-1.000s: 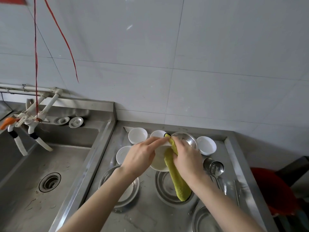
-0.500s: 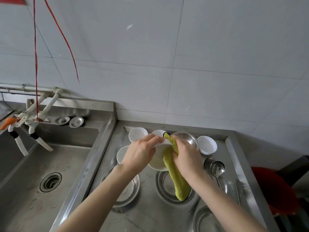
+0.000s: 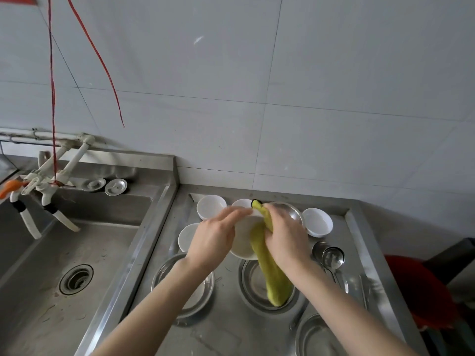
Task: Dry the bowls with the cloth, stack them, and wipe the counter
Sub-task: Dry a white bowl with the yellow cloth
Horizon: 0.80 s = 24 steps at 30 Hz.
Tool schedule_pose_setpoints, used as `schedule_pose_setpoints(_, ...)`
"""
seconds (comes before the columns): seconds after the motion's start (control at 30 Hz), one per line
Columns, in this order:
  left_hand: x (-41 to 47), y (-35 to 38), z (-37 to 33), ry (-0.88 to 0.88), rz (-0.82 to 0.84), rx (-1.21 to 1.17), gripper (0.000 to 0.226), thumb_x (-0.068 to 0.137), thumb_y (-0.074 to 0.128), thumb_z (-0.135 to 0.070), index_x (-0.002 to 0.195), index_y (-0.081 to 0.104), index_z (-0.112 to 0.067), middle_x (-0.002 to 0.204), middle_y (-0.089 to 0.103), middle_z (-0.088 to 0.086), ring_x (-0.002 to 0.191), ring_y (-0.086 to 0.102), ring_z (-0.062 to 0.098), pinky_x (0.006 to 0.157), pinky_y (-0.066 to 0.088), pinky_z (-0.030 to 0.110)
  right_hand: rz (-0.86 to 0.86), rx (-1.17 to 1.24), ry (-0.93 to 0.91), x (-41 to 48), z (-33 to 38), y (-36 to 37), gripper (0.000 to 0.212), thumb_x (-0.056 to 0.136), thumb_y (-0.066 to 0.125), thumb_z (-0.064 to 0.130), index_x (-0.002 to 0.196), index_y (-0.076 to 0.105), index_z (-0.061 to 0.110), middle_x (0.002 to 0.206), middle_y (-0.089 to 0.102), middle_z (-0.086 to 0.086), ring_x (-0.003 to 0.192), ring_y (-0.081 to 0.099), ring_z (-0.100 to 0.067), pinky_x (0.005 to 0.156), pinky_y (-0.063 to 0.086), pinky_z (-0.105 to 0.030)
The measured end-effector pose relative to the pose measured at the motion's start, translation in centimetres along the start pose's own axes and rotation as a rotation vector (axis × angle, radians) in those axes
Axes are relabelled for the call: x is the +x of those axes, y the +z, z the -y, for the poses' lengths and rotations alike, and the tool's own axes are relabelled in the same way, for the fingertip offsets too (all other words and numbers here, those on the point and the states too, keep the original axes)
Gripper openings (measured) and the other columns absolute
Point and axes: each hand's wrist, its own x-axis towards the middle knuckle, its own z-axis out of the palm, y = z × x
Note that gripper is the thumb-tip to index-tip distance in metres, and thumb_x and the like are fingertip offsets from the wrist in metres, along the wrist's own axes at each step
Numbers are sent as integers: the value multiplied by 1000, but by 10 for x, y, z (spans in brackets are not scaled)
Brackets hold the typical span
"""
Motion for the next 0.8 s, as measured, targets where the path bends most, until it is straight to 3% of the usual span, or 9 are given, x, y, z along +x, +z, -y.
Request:
schedule_pose_setpoints(0.07, 6, -3, 1, 119, 85, 79, 59, 81, 50, 1, 125, 59, -37, 125, 62, -18, 87, 66, 16, 63, 55, 34, 36, -130, -73, -1, 1, 2, 48, 85, 57, 11, 130, 51, 27, 106, 63, -1, 80, 63, -28, 58, 46, -33)
schedule_pose_setpoints(0.13, 5, -2, 3, -10, 60, -13, 54, 85, 58, -6, 127, 56, -39, 120, 64, -18, 86, 66, 11, 68, 56, 35, 7, -102, -54, 0, -1, 4, 47, 83, 59, 9, 127, 54, 26, 103, 65, -1, 78, 63, -29, 57, 46, -33)
schedule_pose_setpoints(0.23, -3, -1, 2, -239, -24, -247, 54, 84, 68, -14, 128, 52, -40, 118, 59, -21, 95, 63, 1, 80, 56, 26, -70, 139, 93, 1, -5, 4, 42, 82, 61, 4, 120, 60, 21, 100, 67, 2, 88, 63, -23, 71, 46, -29)
schedule_pose_setpoints(0.33, -12, 5, -4, -327, -67, -378, 60, 82, 67, -2, 126, 49, -39, 115, 59, -16, 91, 63, 0, 73, 50, 12, -55, 384, 299, 1, -9, 3, 33, 84, 66, 9, 115, 61, 18, 89, 63, 7, 91, 62, -19, 73, 40, -21)
schedule_pose_setpoints(0.43, -15, 12, -4, -372, -93, -347, 63, 81, 59, 6, 114, 51, -48, 114, 62, -20, 86, 64, 2, 75, 50, 17, -58, 287, 181, -1, -7, 1, 39, 84, 67, 13, 122, 59, 19, 97, 67, 3, 91, 62, -19, 76, 47, -27)
schedule_pose_setpoints(0.6, -8, 4, 2, 22, 26, 6, 61, 77, 59, 8, 121, 63, -34, 116, 66, -15, 86, 64, 9, 69, 49, 18, 46, -60, -90, -9, -1, -1, 49, 86, 59, 8, 130, 52, 26, 107, 64, 0, 85, 63, -24, 60, 52, -35)
schedule_pose_setpoints(0.7, -11, 2, 1, -165, 11, -190, 59, 84, 65, -1, 132, 54, -35, 120, 64, -15, 95, 63, 1, 77, 48, 10, -13, -55, -77, -10, -2, 2, 50, 80, 64, 3, 125, 57, 23, 99, 66, 0, 75, 64, -24, 50, 46, -30)
schedule_pose_setpoints(0.8, -21, 7, 2, -278, -35, -366, 65, 83, 72, -6, 135, 46, -36, 122, 59, -16, 104, 60, 0, 81, 49, 10, -86, 122, 60, -6, -5, 2, 44, 82, 63, 3, 122, 59, 21, 101, 67, 1, 88, 62, -23, 67, 51, -31)
